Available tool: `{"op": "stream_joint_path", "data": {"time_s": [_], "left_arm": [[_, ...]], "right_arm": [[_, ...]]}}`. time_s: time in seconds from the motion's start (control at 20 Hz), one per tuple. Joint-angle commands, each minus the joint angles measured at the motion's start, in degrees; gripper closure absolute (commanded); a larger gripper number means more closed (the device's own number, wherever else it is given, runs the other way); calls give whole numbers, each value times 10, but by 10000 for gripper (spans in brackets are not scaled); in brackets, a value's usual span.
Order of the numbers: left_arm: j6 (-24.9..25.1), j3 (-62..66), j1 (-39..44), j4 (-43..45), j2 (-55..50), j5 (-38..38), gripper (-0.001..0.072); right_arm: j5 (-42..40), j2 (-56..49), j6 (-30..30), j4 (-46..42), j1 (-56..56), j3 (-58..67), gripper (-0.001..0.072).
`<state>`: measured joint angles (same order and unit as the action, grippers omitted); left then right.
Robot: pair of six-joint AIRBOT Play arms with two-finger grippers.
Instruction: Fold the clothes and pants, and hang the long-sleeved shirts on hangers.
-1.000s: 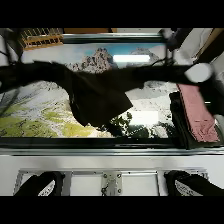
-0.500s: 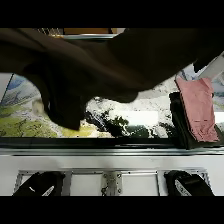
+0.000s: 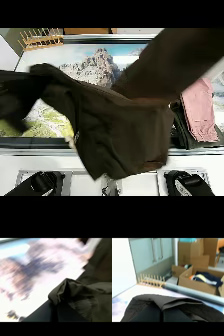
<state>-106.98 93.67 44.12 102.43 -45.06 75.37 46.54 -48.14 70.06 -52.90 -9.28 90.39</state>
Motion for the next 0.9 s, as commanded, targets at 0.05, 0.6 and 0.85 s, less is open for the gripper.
{"op": "stream_joint_path", "data": {"time_s": [0.05, 0.6, 0.85], "left_arm": [[-49, 1, -139, 113, -156, 35, 694], [105, 44, -487, -297, -436, -42, 83], [127, -133, -538, -243, -392, -14, 83]], "right_arm": [[6, -163, 6, 1, -22, 0, 713], [-52, -372, 2, 1, 22, 12, 137], [79, -288, 2, 0, 45, -43, 183]]}}
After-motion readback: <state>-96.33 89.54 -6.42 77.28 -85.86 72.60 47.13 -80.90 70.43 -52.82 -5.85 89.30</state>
